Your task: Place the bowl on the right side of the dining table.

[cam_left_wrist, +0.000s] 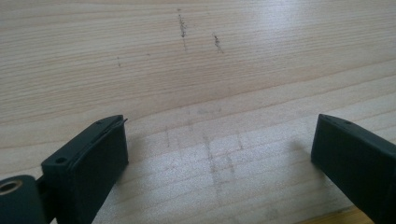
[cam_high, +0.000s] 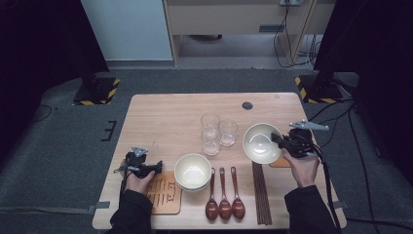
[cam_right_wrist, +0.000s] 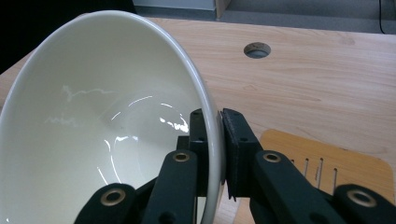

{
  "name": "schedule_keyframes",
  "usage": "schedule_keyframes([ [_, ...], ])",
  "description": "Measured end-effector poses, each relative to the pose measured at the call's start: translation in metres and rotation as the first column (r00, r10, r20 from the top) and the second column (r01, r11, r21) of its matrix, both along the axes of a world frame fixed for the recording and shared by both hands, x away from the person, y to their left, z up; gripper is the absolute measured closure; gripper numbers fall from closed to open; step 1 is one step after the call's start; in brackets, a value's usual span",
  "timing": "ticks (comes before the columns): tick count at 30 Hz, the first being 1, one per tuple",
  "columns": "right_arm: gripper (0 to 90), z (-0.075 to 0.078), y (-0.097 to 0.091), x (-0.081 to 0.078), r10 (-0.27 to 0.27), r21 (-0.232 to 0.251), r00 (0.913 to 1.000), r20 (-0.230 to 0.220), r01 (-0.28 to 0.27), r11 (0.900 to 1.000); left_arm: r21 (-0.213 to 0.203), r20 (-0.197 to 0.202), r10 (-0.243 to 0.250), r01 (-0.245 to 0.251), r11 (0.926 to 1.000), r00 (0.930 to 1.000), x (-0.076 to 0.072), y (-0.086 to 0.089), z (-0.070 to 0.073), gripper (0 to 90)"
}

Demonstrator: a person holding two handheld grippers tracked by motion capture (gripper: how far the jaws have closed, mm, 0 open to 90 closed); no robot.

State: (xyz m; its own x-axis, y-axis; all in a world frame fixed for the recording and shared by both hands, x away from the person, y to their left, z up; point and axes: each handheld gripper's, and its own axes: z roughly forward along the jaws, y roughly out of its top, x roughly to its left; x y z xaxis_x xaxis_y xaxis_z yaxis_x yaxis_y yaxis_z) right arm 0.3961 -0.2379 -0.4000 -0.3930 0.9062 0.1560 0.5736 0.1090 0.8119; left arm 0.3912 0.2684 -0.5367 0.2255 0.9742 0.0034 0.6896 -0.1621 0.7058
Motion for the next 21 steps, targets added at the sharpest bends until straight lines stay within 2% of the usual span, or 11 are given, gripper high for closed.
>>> schedule_keyframes([
  [21, 83.4, -0.014, -0.027, 0.012, -0.07, -0.003, 0.9968, -0.038, 0.07, 0.9975, 0.001, -0.001, -0.001, 0.001, 1.0, 1.0, 0.0, 0.0, 0.0, 2.3],
])
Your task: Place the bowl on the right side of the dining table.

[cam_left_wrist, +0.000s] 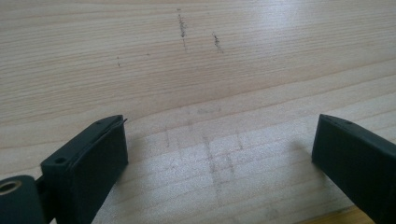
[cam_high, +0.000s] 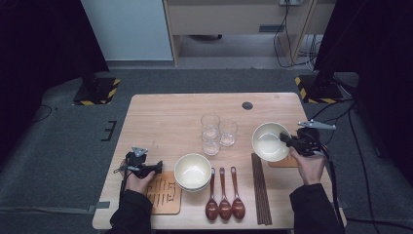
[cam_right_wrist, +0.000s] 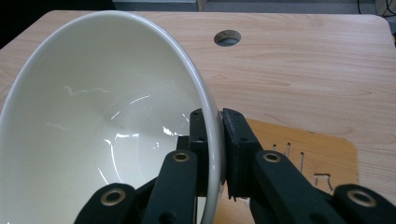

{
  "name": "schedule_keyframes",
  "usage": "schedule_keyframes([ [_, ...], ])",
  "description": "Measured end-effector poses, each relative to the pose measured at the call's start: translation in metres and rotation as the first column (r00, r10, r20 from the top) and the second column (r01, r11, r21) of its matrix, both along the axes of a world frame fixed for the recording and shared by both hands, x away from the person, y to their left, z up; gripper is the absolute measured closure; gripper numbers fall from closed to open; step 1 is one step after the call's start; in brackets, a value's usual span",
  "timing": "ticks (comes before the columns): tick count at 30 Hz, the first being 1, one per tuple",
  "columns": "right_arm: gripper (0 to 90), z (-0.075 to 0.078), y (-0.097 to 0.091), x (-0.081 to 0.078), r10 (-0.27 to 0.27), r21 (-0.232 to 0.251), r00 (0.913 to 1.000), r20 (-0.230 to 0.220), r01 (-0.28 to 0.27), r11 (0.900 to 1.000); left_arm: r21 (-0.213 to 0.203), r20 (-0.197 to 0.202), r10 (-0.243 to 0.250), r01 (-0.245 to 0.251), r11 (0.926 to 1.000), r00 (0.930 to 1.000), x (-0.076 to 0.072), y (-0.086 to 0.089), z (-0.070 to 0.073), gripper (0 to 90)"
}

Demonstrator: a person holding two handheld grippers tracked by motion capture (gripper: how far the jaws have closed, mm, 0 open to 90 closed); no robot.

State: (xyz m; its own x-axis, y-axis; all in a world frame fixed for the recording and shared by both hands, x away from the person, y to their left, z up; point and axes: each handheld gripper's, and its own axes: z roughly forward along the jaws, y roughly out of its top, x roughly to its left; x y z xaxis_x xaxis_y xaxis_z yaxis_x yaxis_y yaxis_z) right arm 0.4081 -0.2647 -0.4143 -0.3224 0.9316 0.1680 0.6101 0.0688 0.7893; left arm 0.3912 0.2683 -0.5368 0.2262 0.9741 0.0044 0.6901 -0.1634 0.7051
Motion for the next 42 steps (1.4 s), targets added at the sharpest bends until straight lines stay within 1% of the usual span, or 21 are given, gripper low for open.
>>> schedule_keyframes([
  [15, 83.4, -0.003, -0.018, 0.006, -0.048, 0.007, 0.9989, -0.004, 0.048, 0.9988, 0.002, 0.0, 0.0, 0.0, 1.0, 1.0, 0.0, 0.0, 0.0, 2.1],
  [24, 83.4, -0.01, -0.028, 0.011, -0.074, 0.003, 0.9969, -0.026, 0.074, 0.9972, 0.002, -0.001, 0.0, 0.0, 1.0, 1.0, 0.0, 0.0, 0.0, 2.1],
  [30, 83.5, -0.013, -0.034, 0.015, -0.087, -0.001, 0.9957, -0.032, 0.087, 0.9962, 0.002, -0.001, 0.0, 0.0, 1.0, 1.0, 0.0, 0.0, 0.0, 2.1],
  [35, 83.4, -0.018, -0.039, 0.019, -0.107, -0.001, 0.9932, -0.047, 0.107, 0.9943, 0.002, -0.001, 0.0, 0.0, 1.0, 1.0, 0.0, 0.0, 0.0, 2.1],
  [42, 83.5, -0.026, -0.043, 0.025, -0.121, -0.009, 0.9904, -0.068, 0.12, 0.9927, 0.002, -0.001, 0.0, 0.0, 1.0, 1.0, 0.0, 0.0, 0.0, 2.0],
])
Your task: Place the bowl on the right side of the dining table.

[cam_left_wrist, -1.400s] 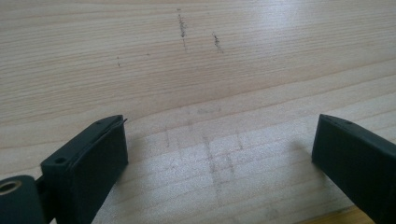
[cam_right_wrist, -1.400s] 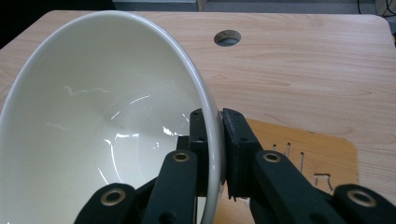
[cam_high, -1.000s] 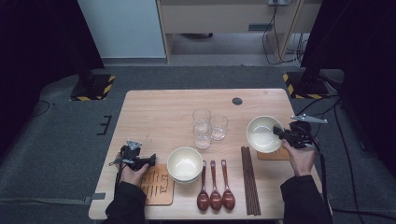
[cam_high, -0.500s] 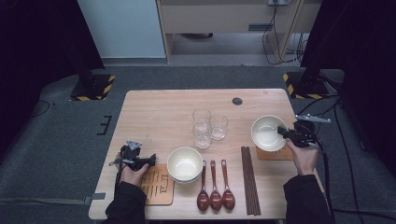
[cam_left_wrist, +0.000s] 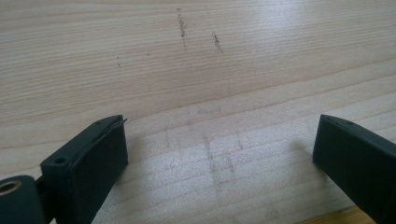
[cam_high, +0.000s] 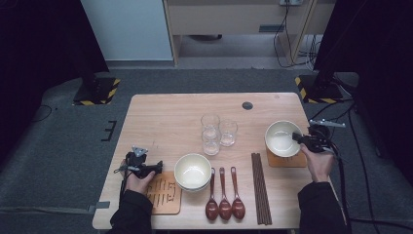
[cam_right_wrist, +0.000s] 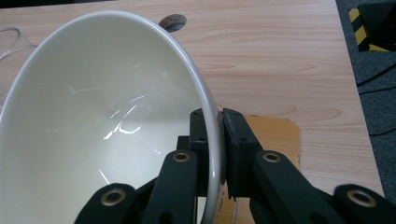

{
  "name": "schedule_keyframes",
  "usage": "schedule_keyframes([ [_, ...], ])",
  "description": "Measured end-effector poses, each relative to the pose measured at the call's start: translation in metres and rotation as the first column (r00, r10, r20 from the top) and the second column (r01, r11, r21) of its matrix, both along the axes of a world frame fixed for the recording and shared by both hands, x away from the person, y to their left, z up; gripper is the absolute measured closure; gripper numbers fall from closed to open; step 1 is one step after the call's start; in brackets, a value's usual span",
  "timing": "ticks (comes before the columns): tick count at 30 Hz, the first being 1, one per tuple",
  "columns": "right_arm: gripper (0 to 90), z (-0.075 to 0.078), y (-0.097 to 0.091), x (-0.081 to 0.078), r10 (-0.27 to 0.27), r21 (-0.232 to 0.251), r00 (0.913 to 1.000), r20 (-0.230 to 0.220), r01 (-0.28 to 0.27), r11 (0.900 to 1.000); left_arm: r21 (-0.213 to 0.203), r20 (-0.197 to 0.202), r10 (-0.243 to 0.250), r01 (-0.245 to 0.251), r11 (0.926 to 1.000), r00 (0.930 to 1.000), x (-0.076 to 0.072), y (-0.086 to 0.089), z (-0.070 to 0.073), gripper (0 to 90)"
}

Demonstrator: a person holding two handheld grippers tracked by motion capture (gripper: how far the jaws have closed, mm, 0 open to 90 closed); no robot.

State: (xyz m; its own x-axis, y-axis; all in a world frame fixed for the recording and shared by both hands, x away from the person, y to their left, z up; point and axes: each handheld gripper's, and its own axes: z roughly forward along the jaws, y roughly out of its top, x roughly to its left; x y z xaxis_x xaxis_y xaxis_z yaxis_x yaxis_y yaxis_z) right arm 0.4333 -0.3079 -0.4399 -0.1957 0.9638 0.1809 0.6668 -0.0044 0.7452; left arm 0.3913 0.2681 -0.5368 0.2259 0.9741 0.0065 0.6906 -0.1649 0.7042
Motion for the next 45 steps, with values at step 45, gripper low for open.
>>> schedule_keyframes([
  [45, 83.5, -0.041, -0.014, 0.025, -0.031, -0.02, 0.99, -0.138, 0.029, 0.9994, 0.0, 0.0, 0.0, 0.0, 1.0, 1.0, 0.0, 0.0, 0.0, 2.0],
])
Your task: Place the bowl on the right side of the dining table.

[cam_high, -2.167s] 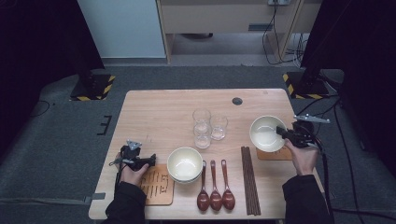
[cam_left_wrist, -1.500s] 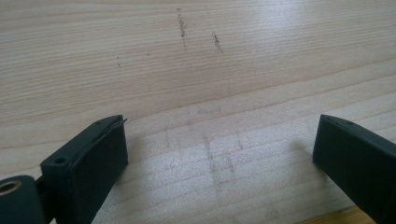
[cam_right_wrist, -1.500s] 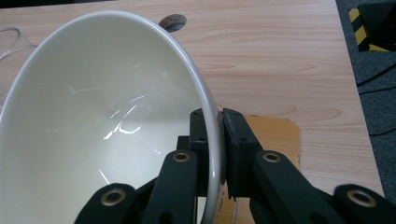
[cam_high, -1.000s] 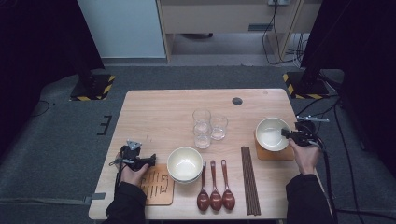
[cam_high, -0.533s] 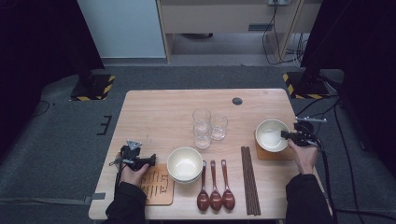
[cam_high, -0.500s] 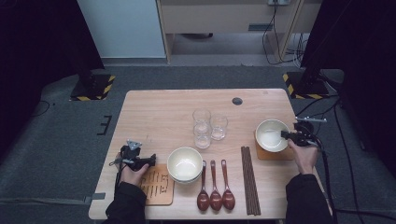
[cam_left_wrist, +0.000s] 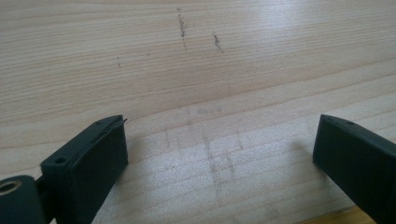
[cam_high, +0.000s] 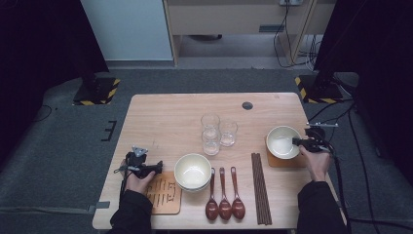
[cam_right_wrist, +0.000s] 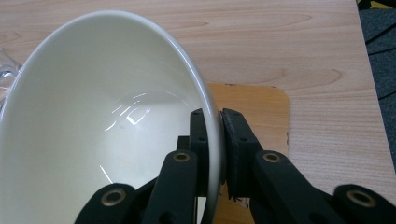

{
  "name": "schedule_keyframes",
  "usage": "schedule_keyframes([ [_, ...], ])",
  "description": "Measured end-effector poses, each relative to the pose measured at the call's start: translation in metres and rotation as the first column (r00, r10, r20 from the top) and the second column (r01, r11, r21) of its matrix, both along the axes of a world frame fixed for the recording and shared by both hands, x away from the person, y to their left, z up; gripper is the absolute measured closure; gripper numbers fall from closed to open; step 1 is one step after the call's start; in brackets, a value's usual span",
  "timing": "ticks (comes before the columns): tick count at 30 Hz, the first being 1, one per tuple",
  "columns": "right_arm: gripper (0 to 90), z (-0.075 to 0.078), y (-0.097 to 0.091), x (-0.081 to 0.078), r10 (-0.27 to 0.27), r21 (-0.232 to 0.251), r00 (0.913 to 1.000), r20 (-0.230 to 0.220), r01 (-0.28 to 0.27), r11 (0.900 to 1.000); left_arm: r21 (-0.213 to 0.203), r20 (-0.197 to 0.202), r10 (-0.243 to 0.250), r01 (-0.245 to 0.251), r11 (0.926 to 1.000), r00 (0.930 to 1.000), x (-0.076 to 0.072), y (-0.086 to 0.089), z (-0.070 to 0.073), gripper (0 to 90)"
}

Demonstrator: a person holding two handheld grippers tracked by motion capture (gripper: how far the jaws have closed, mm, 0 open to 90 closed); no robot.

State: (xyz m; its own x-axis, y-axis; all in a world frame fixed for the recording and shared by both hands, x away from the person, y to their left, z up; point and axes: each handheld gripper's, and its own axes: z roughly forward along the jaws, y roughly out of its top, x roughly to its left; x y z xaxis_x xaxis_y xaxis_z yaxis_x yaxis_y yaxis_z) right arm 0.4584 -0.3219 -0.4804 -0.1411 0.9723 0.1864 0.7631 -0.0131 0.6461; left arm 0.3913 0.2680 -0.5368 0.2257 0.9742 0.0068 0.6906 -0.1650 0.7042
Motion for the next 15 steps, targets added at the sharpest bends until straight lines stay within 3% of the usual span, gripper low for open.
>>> schedule_keyframes([
  [15, 83.5, -0.0052, 0.0001, 0.0052, -0.009, -0.01, 0.9998, -0.02, 0.009, 0.9999, 0.0, 0.0, 0.0, 0.0, 1.0, 1.0, 0.0, 0.0, 0.0, 2.0],
])
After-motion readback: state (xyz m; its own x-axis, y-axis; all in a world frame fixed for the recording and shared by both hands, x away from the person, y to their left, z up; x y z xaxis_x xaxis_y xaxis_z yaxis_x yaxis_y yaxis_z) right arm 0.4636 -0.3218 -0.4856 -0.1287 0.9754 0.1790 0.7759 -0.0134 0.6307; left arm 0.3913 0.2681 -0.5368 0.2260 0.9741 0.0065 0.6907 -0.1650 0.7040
